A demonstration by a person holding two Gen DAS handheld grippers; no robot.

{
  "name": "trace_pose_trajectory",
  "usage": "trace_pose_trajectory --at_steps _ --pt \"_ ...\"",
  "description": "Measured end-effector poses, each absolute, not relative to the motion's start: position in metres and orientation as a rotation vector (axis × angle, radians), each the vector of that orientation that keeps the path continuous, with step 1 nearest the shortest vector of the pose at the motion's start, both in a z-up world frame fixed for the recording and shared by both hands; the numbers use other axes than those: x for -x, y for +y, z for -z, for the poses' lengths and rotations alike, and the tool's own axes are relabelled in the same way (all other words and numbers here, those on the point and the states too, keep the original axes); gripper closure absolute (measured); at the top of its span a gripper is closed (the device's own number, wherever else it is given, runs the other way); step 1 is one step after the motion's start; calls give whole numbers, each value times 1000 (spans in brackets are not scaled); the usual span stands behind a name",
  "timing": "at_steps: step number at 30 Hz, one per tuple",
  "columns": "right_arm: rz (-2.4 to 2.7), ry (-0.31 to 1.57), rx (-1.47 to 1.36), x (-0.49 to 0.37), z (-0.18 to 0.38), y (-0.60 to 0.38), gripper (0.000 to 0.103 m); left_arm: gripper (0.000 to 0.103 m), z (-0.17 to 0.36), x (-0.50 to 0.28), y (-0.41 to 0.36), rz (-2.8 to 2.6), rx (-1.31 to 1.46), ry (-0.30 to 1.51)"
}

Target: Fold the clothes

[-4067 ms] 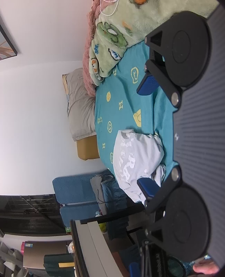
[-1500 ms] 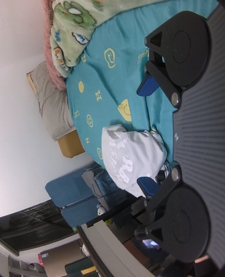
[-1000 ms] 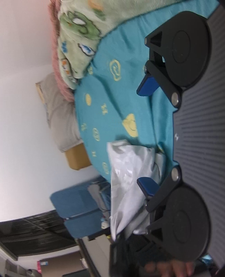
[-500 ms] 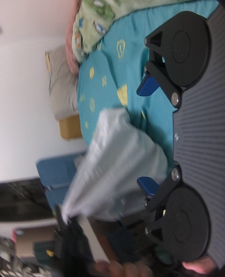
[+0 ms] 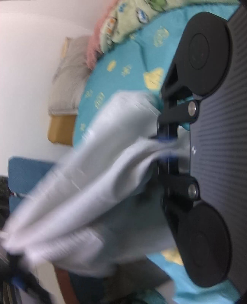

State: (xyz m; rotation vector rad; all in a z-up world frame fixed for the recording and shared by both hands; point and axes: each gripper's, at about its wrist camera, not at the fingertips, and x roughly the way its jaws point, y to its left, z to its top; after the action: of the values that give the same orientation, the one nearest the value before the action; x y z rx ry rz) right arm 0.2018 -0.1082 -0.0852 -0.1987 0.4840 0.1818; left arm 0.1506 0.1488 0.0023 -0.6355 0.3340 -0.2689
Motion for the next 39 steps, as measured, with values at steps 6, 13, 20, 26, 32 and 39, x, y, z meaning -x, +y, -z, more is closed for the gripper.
trace_pose_trajectory --at_steps 6,13,20,26,32,39 --pt "-149 356 135 -206 3 -145 97 99 -4 -154 150 301 663 313" --pt "-242 251 191 -140 -52 -192 97 99 -22 -135 129 405 592 218" --pt "-336 379 34 -119 -34 -232 97 99 -35 -120 98 478 382 336" --pt "-340 586 -116 -143 29 -249 97 98 1 -143 61 456 223 569" --pt "-230 709 -161 -169 79 -263 95 94 47 -188 31 404 155 715" --pt "-151 800 -181 -193 128 -275 78 74 87 -222 12 291 144 731"
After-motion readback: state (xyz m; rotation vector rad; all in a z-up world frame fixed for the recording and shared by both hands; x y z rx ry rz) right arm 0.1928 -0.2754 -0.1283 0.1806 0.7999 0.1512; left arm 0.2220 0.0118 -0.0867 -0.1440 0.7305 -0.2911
